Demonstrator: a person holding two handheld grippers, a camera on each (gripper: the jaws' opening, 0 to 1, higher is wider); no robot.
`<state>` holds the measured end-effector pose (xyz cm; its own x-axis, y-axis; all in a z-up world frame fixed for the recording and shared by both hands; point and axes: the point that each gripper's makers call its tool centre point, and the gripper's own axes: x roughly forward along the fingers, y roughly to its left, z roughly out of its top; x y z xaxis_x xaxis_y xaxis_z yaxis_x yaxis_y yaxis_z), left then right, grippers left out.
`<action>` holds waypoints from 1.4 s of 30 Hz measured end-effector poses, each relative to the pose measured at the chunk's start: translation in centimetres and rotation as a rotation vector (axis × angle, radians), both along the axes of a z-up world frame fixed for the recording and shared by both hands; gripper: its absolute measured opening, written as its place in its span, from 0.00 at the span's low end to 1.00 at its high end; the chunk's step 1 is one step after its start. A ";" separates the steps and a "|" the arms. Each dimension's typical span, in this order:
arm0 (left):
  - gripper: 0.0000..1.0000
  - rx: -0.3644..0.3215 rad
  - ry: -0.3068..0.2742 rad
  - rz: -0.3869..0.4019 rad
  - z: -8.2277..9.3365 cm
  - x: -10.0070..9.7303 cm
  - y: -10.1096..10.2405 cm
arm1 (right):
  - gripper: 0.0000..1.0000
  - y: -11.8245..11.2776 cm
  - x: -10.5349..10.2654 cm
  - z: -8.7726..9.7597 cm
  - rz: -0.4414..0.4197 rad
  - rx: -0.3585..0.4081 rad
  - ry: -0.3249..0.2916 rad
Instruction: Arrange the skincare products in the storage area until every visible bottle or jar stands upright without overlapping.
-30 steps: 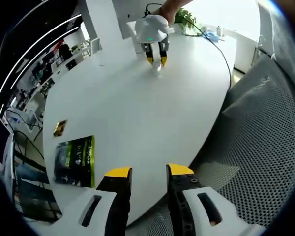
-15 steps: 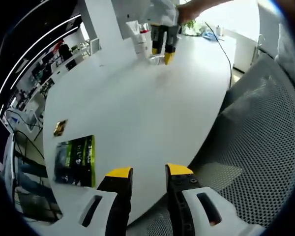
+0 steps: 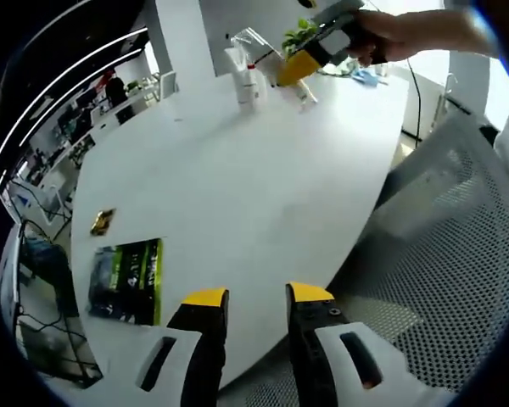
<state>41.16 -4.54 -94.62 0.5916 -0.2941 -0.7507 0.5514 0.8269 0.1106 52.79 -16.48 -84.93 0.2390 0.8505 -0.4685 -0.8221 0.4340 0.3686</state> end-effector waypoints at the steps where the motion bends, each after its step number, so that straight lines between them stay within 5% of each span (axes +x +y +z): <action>1: 0.26 -0.009 0.007 0.000 0.0 -0.1 -0.1 | 0.12 0.1 -0.6 0.1 -0.017 0.033 0.028; 5: 0.30 -0.089 0.010 -0.010 0.6 -0.1 -1.1 | 0.12 0.4 -2.5 0.6 -0.066 0.142 0.100; 8: 0.28 -0.258 0.057 -0.039 1.6 -0.5 -3.3 | 0.12 0.3 -4.2 0.8 -0.063 0.162 0.112; 12: 0.32 -0.437 0.169 -0.089 2.8 -1.7 -5.6 | 0.13 1.2 -6.6 2.7 -0.002 0.298 0.163; 14: 0.34 -0.538 0.131 -0.083 4.6 -1.2 -6.5 | 0.13 1.5 -8.1 3.4 0.058 0.337 0.170; 19: 0.40 -1.000 0.166 -0.097 10.2 -1.6 -9.9 | 0.13 2.2 -10.6 4.1 0.163 0.384 0.206; 23: 0.36 -1.133 0.136 -0.139 12.4 -1.9 -10.4 | 0.13 2.8 -11.9 3.8 0.199 0.384 0.221; 32: 0.31 -1.170 0.137 -0.192 12.8 -2.7 -10.0 | 0.13 4.9 -13.9 3.8 0.260 0.435 0.303; 36: 0.19 -1.149 0.118 -0.222 12.8 -2.8 -10.1 | 0.13 5.7 -14.4 4.8 0.276 0.504 0.380; 37: 0.19 -1.158 0.148 -0.203 12.7 -2.9 -10.0 | 0.13 5.8 -14.4 4.7 0.278 0.495 0.364; 41: 0.19 -1.119 0.101 -0.186 12.7 -2.6 -9.6 | 0.14 6.1 -14.1 4.7 0.260 0.488 0.349; 42: 0.18 -1.063 0.067 -0.138 12.1 -1.9 -9.1 | 0.14 6.1 -13.6 4.1 0.225 0.461 0.327</action>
